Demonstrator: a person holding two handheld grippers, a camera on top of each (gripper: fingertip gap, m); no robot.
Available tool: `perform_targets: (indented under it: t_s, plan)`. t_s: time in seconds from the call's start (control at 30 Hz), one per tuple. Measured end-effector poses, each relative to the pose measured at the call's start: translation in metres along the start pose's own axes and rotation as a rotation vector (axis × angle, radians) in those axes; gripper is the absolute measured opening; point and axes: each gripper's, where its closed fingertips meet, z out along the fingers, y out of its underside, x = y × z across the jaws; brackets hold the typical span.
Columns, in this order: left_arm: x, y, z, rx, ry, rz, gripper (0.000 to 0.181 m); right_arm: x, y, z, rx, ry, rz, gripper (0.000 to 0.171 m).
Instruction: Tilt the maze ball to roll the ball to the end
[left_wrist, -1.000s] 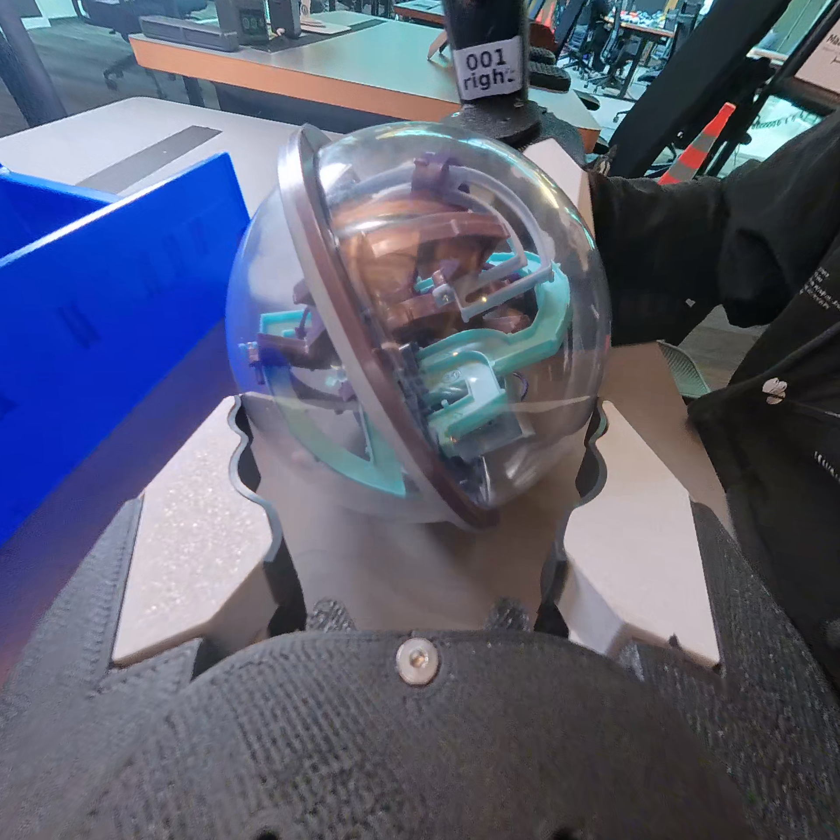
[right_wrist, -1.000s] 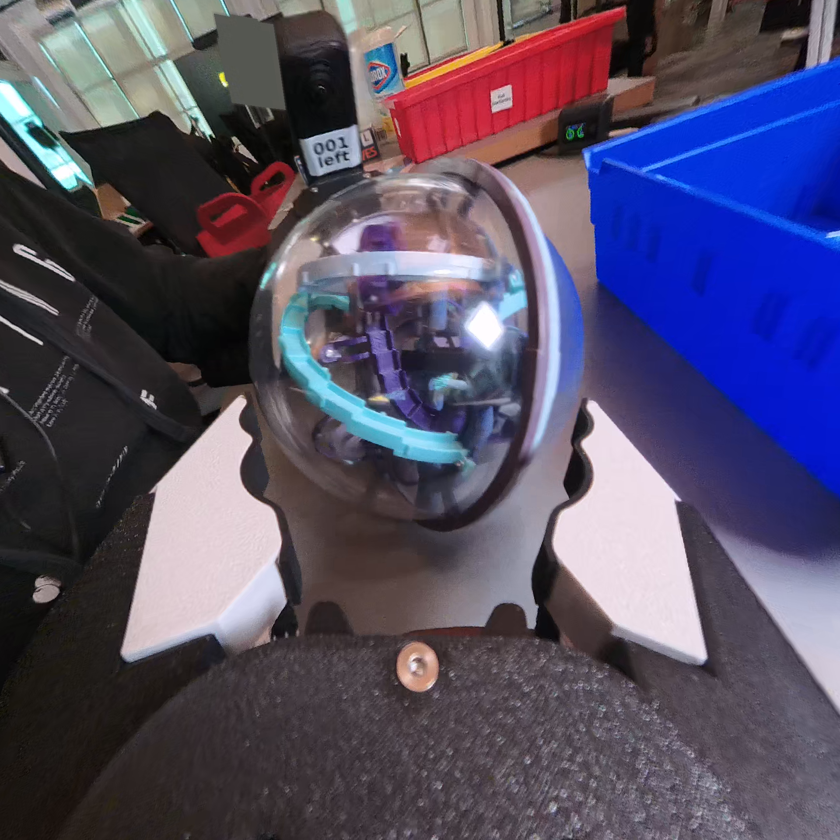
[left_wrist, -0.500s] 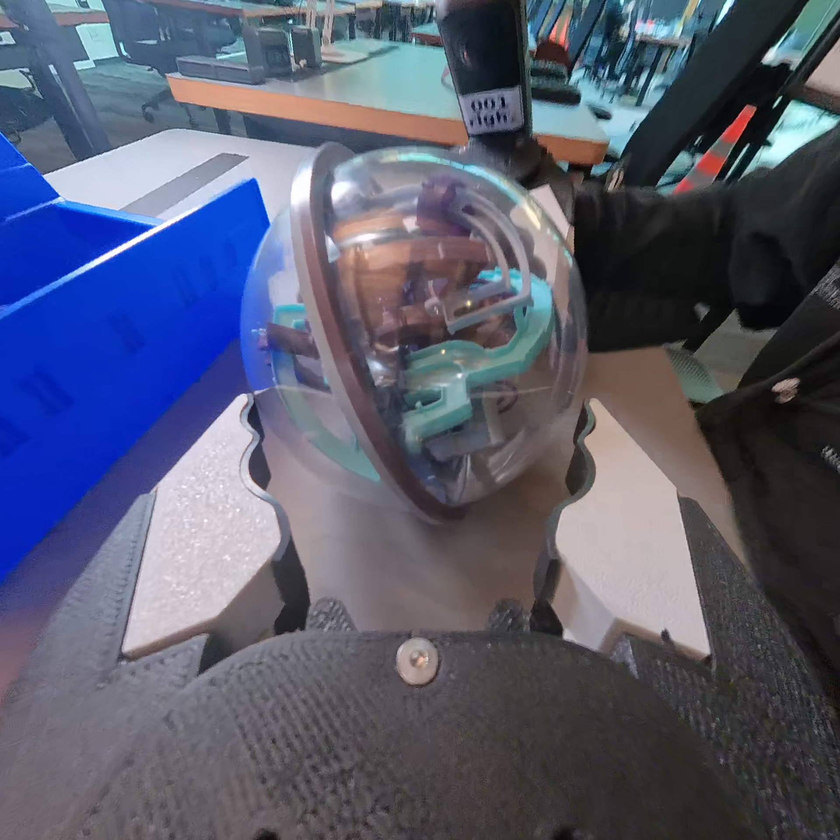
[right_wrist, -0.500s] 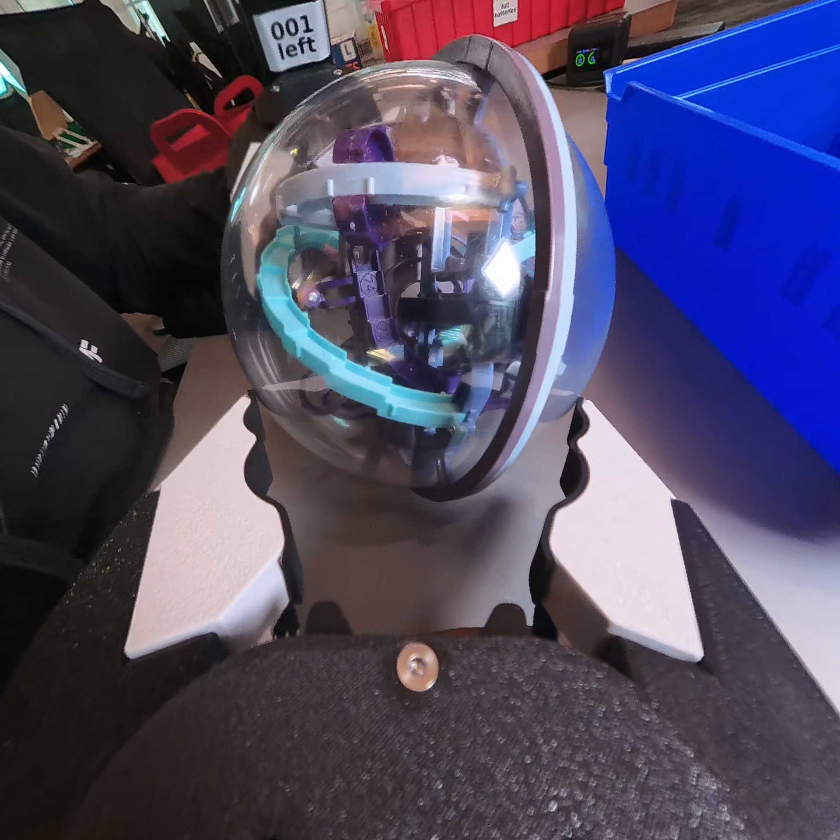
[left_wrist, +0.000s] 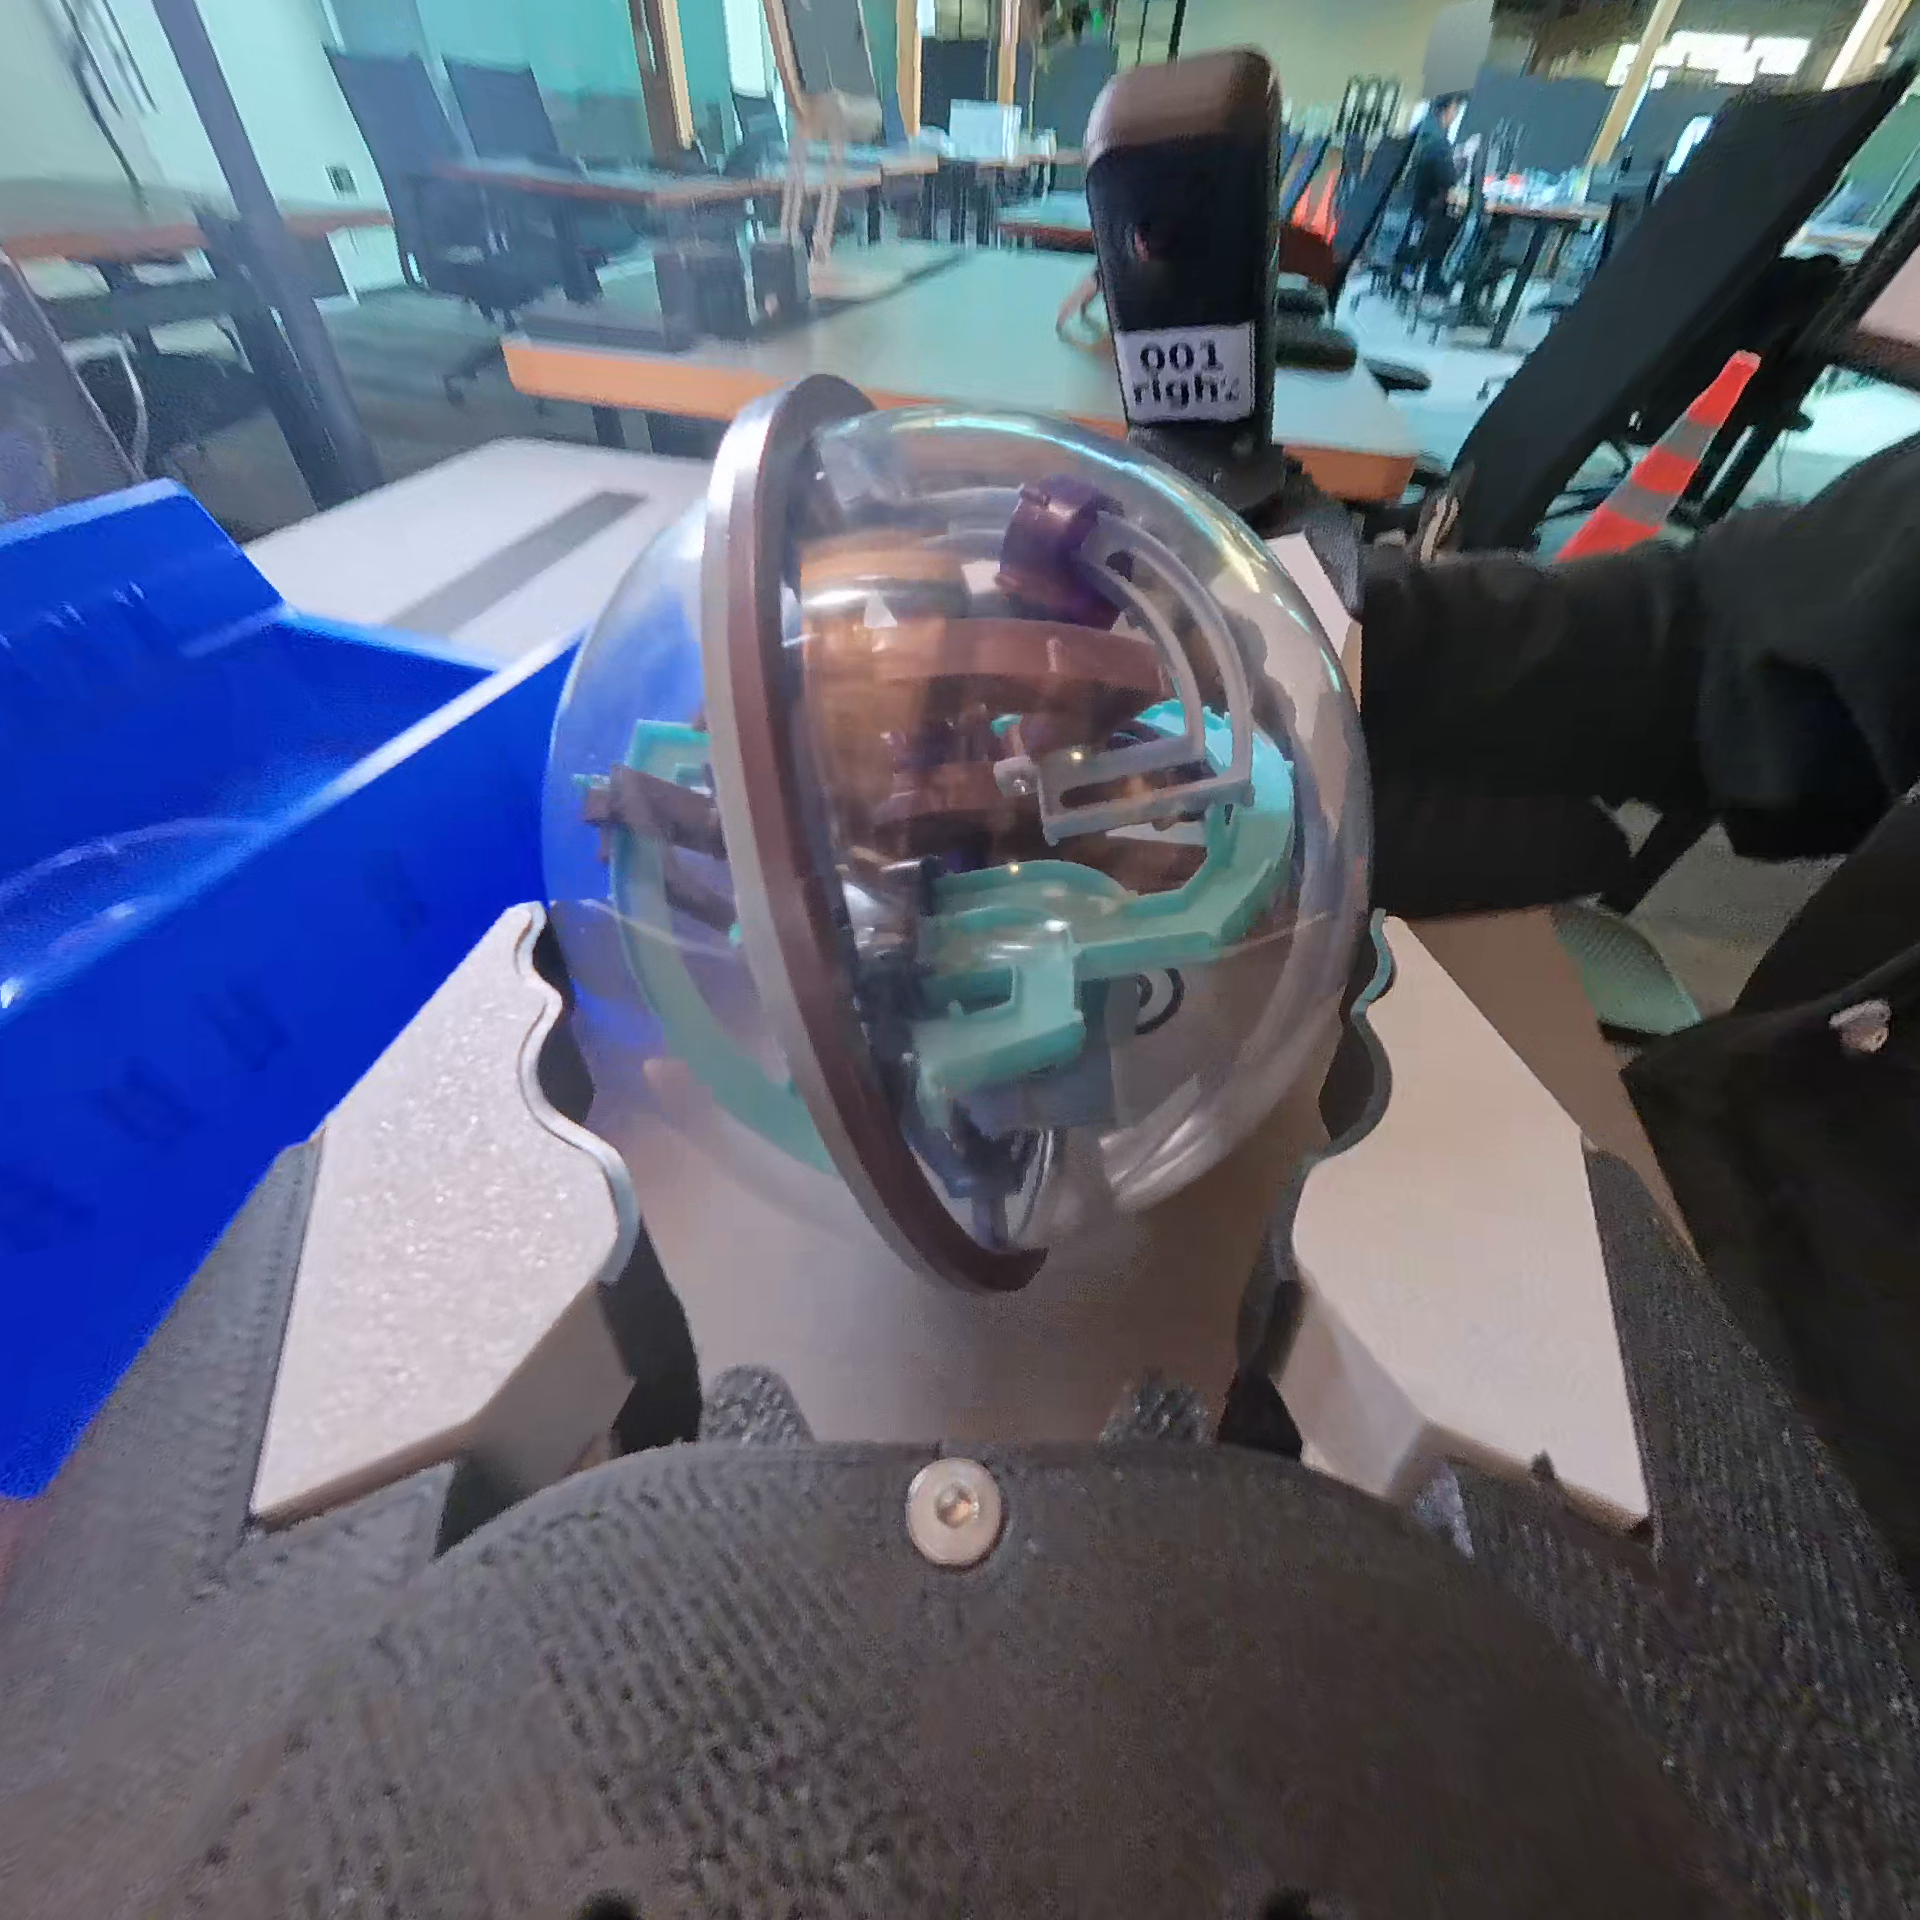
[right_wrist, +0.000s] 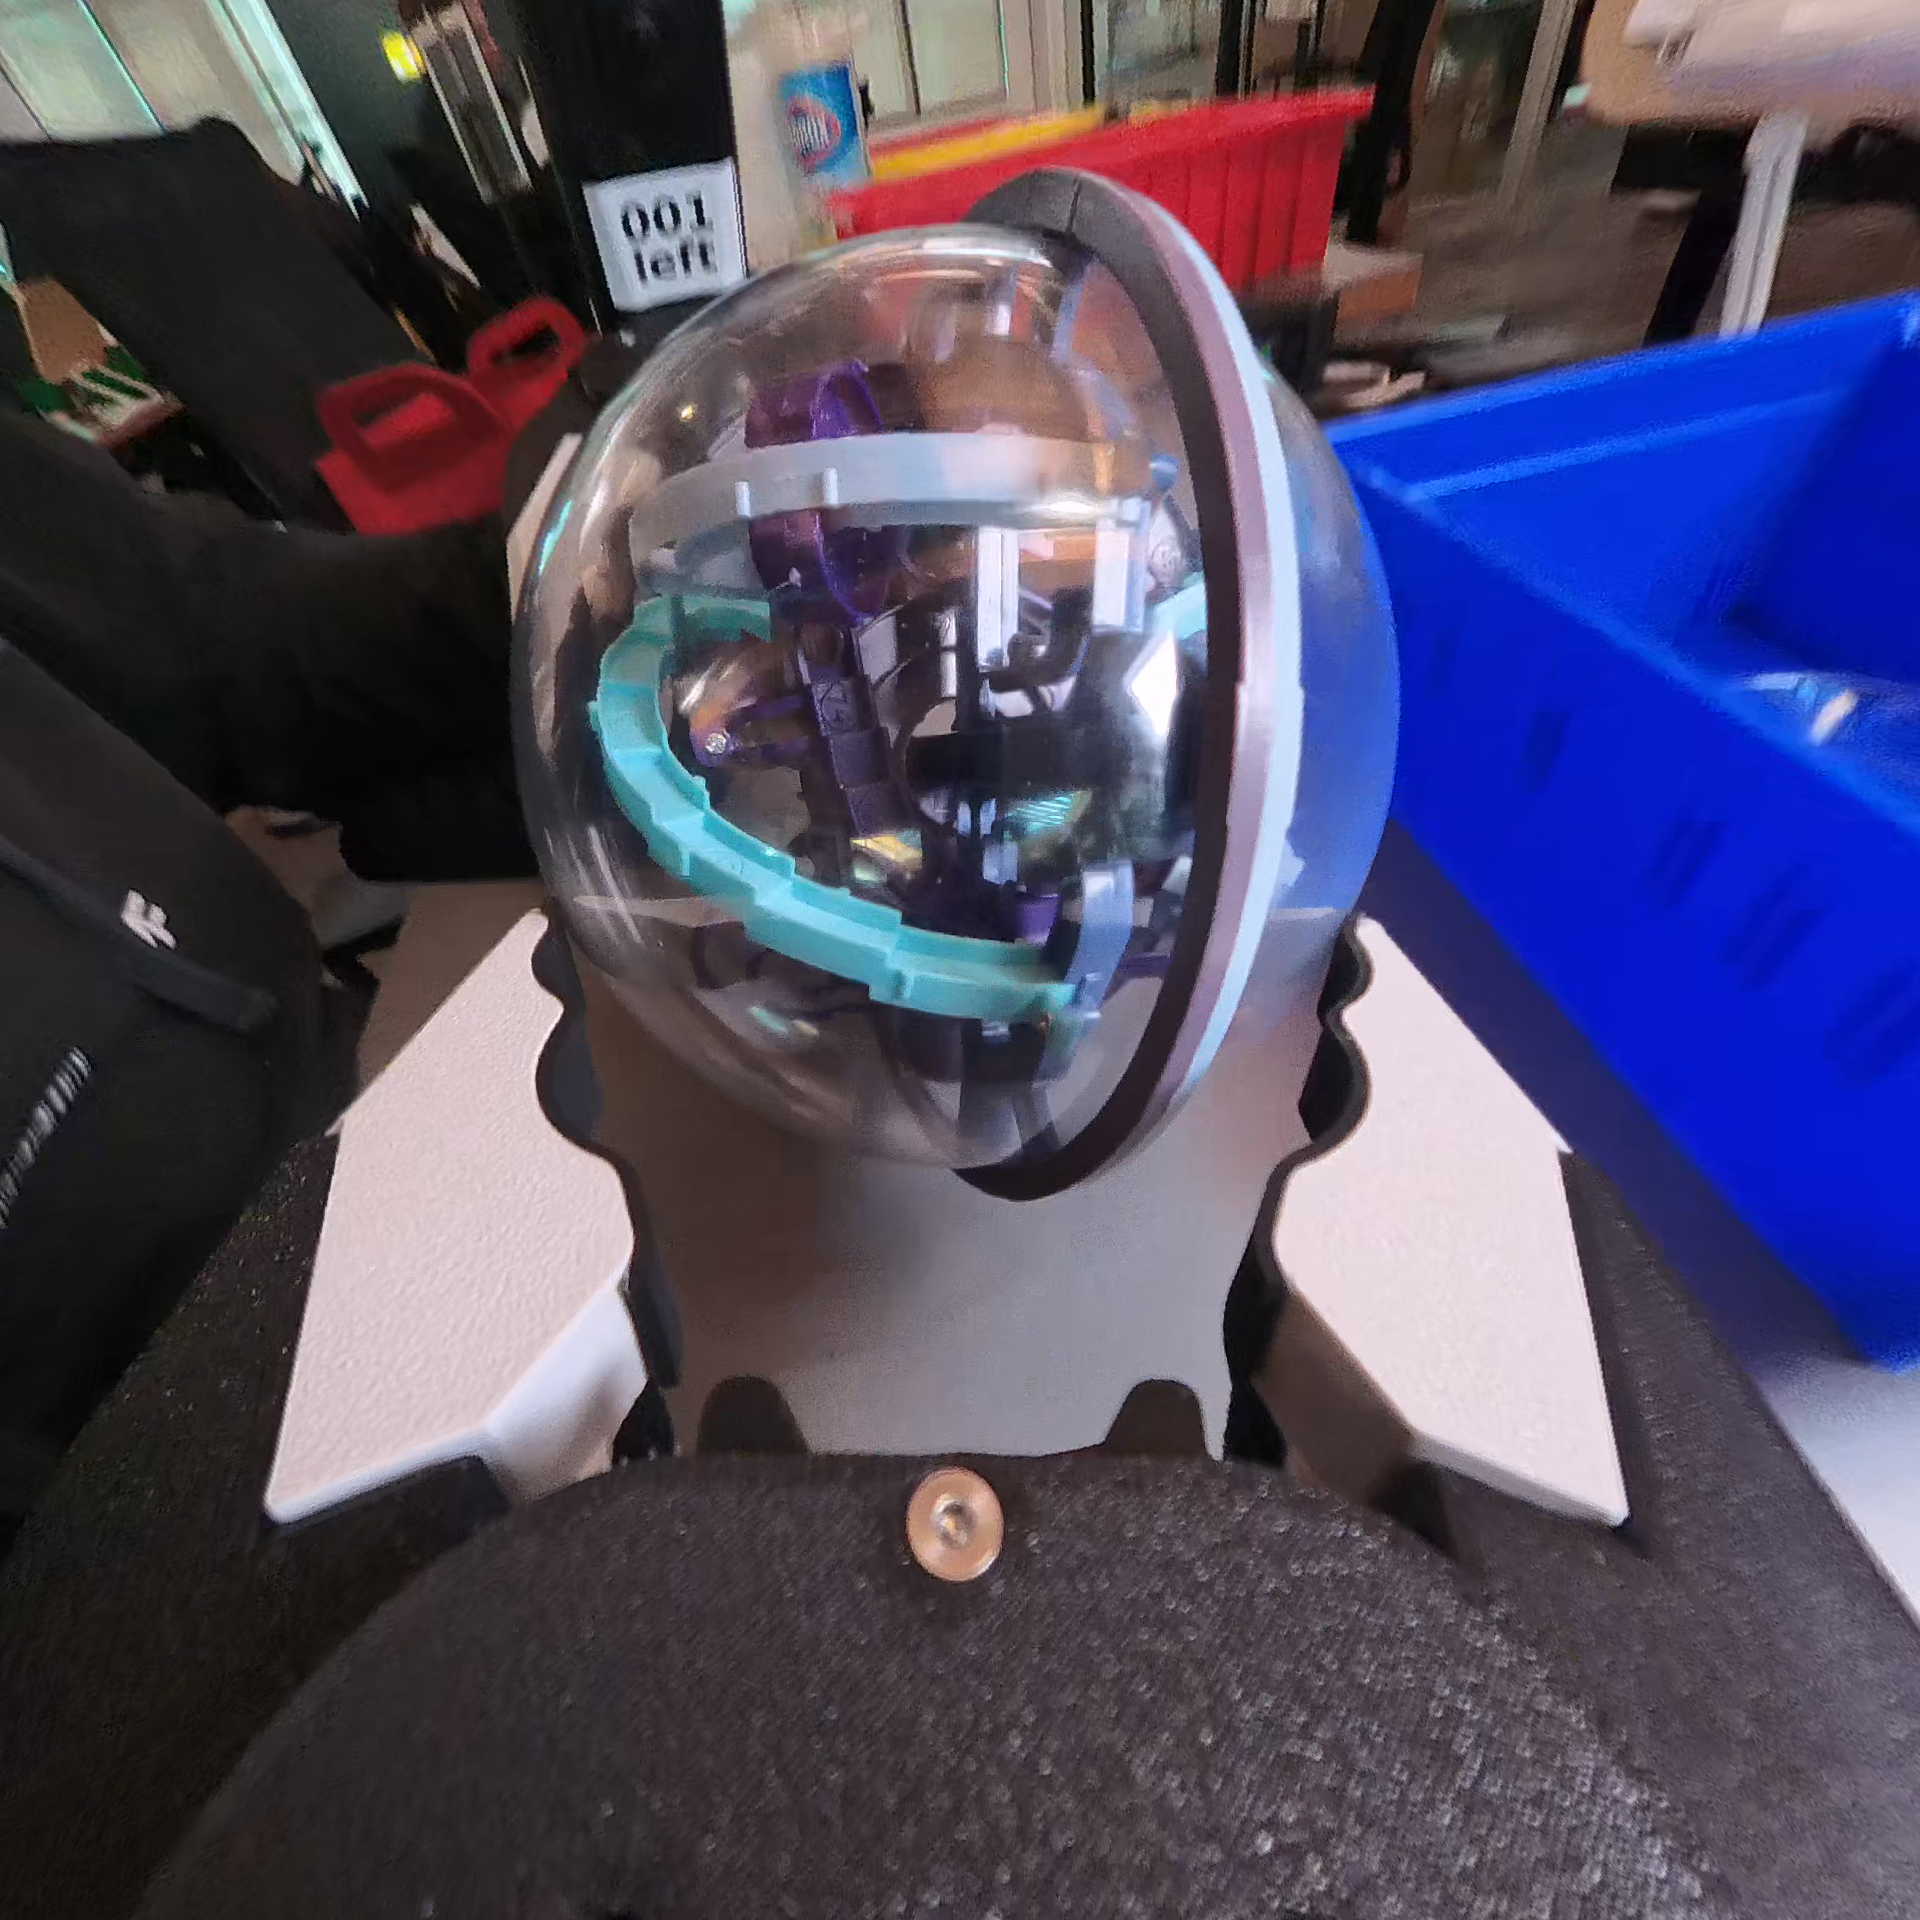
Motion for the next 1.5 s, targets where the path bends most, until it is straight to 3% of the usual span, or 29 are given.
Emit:
perform_targets:
  t_s: [0.3,0.47,1.5]
  plan:
    - [0.000,-0.102,-0.032,0.136,-0.052,0.172,0.143,-0.012,-0.114,-0.018,0.150,0.023,-0.227,0.137]
    - [0.007,-0.137,-0.048,0.129,-0.083,0.242,0.144,-0.025,-0.152,-0.021,0.238,0.003,-0.292,0.137]
    - [0.035,-0.169,-0.063,0.234,-0.097,0.406,0.143,-0.050,-0.172,-0.026,0.262,-0.009,-0.406,0.138]
